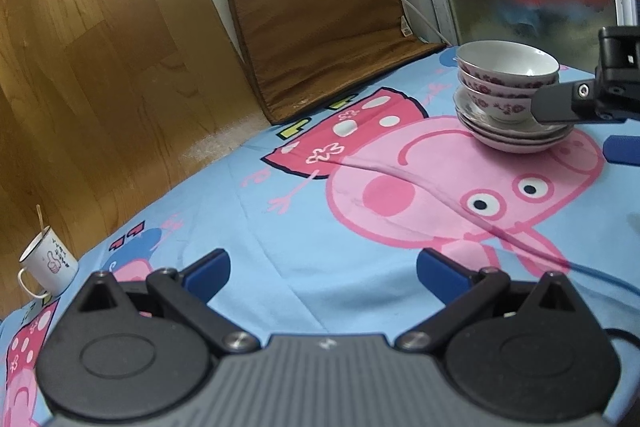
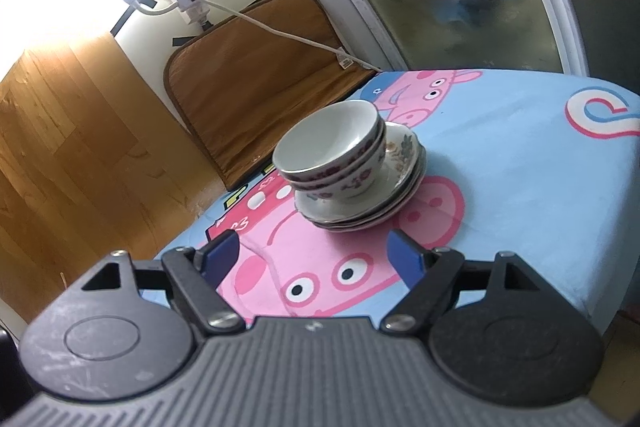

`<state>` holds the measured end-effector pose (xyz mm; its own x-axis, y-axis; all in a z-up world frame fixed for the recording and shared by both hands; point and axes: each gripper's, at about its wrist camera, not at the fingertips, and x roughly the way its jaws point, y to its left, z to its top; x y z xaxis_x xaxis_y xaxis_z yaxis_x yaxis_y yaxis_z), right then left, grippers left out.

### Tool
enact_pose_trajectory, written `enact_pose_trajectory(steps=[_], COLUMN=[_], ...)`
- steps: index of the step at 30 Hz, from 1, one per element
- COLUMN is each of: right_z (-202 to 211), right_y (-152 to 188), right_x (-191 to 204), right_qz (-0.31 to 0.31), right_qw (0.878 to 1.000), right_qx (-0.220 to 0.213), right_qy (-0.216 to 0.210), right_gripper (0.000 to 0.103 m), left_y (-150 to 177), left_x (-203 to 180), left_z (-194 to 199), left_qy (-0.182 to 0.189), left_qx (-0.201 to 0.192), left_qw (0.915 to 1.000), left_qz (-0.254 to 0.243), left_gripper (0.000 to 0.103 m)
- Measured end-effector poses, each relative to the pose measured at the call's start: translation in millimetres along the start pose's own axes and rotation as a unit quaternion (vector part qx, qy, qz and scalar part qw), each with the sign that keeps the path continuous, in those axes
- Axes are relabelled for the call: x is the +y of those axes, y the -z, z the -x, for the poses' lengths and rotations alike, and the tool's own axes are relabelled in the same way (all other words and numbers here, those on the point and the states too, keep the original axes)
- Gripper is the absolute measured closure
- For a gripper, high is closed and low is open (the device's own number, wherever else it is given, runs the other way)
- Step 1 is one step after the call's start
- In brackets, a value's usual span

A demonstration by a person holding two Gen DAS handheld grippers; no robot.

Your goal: Organize plates and bowls

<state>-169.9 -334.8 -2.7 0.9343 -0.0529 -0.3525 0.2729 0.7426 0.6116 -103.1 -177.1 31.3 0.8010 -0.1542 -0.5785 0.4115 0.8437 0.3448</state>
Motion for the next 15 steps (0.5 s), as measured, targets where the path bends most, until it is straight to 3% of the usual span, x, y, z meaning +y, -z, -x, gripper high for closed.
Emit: enact_pose_trajectory(steps=[5, 15], right_z=[1.1, 6.1], right_y=[-1.0, -2.9], right_x=[-5.7, -14.0], right_qz=[-0.001, 0.024], right_qw=[1.0, 0.999], right_qx=[-0.007, -0.034], right_qy=[0.003, 0.014], right_gripper=[0.02, 0.019], left_y=[-2.7, -12.8], left_x=[-8.8, -18.0], left_z=[-0.7, -3.6], left_qy=[0.006, 0.063], left_qx=[0.005, 0.038], left_qw=[0.9999, 0.9972], left_qz=[-0.01, 0.014], left_gripper=[0.0, 0.0])
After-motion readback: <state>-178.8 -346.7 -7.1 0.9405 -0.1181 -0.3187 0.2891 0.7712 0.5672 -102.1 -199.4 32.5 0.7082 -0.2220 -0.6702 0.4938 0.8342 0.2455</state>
